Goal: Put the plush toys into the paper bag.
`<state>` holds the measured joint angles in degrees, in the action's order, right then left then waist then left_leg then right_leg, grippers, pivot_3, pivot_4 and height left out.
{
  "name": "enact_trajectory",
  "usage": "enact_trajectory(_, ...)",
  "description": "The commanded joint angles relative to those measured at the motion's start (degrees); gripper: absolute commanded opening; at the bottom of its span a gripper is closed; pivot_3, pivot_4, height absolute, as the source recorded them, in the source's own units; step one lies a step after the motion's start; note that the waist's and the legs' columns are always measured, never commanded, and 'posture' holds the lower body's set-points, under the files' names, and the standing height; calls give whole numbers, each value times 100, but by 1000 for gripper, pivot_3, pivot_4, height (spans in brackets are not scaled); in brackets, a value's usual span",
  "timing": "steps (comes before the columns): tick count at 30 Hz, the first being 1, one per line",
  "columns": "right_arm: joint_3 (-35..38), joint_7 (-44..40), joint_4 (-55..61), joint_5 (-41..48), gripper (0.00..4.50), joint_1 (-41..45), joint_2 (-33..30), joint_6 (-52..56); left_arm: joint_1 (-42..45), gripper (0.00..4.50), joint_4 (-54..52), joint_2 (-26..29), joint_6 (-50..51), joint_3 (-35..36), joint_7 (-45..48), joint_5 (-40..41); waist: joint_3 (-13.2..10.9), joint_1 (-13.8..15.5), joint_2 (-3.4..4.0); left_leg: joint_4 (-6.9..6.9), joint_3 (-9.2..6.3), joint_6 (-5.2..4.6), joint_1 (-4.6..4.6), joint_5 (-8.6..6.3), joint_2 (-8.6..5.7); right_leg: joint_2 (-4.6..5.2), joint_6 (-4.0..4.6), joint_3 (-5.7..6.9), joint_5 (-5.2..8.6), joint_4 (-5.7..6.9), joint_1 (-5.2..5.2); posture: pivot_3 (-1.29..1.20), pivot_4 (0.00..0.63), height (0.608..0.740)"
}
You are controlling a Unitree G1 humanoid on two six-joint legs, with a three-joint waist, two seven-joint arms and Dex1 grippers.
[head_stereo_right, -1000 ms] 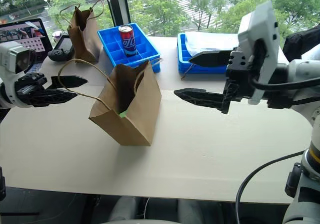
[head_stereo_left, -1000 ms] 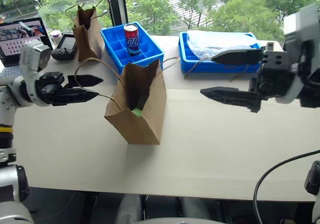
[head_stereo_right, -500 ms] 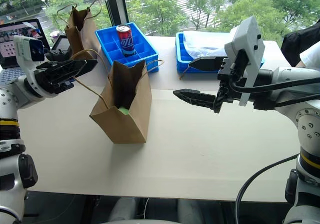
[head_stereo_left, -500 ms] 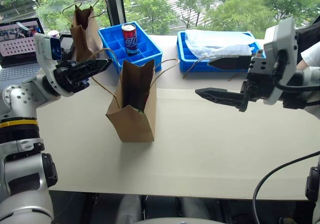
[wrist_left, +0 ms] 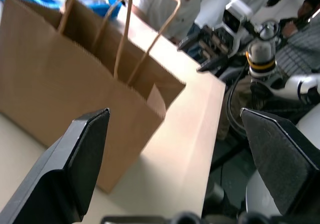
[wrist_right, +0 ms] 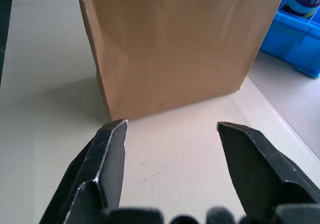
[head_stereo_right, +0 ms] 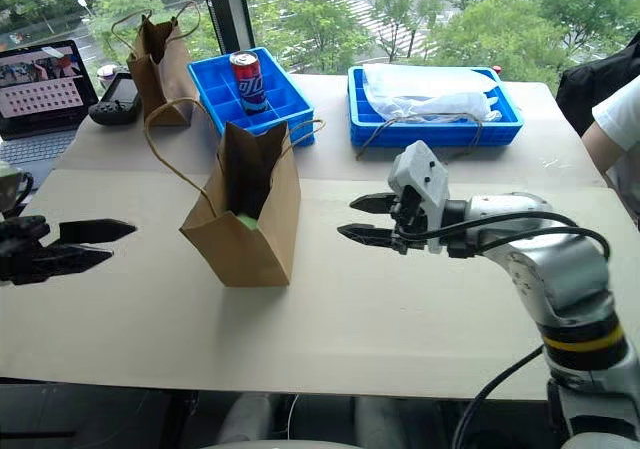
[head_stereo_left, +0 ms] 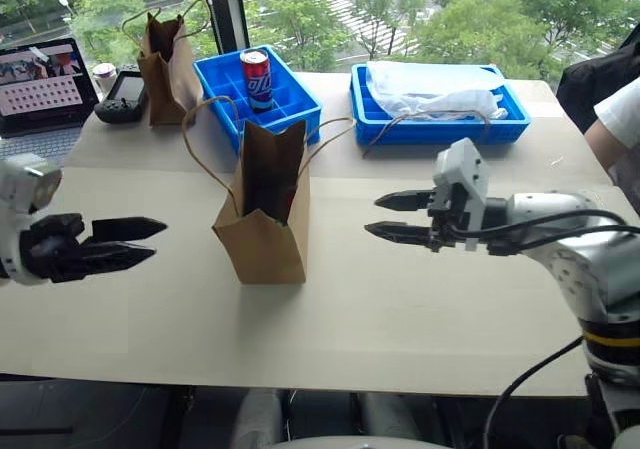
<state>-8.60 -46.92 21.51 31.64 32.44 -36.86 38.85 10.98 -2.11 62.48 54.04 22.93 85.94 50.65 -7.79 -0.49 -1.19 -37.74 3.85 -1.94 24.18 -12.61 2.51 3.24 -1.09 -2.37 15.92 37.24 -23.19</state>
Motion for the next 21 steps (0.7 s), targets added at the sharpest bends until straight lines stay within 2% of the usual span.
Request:
enact_trajectory(1,-171,184,-303,-427,214,258,475,-545,-151,4500,-647,-261,27,292,-475,281,0,6,0,0,1,0,-2,0,0,2,0,0,0,-1,1,0,150,724)
enact_trajectory(2,-241,213,-378,-497,24,302,633,-620,-190,4500,-719,-365,-66,297,-589,251,0,-1,0,0,2,0,-2,0,-2,5,-1,0,0,-1,3,0,150,724)
enact_trajectory(8,-489,163,-641,-734,24,395,1228,-870,-76,4500,-883,-917,-631,4,-1420,-206,1,-20,-1,2,3,0,-3,0,0,1,1,2,-2,3,1,0,150,724)
enact_trajectory(16,-677,-52,-885,-958,24,339,1547,-1152,248,4500,-1578,-1750,-261,-649,-2285,264,3,-20,-4,0,3,4,-7,2,-4,7,-1,1,-4,8,6,0,150,724)
enact_trajectory(21,-709,-189,-775,-899,24,203,1634,-1131,169,4500,-1718,-1748,-142,-768,-2420,355,3,-53,-4,1,3,4,-13,2,-2,2,1,-1,-4,40,2,0,150,724)
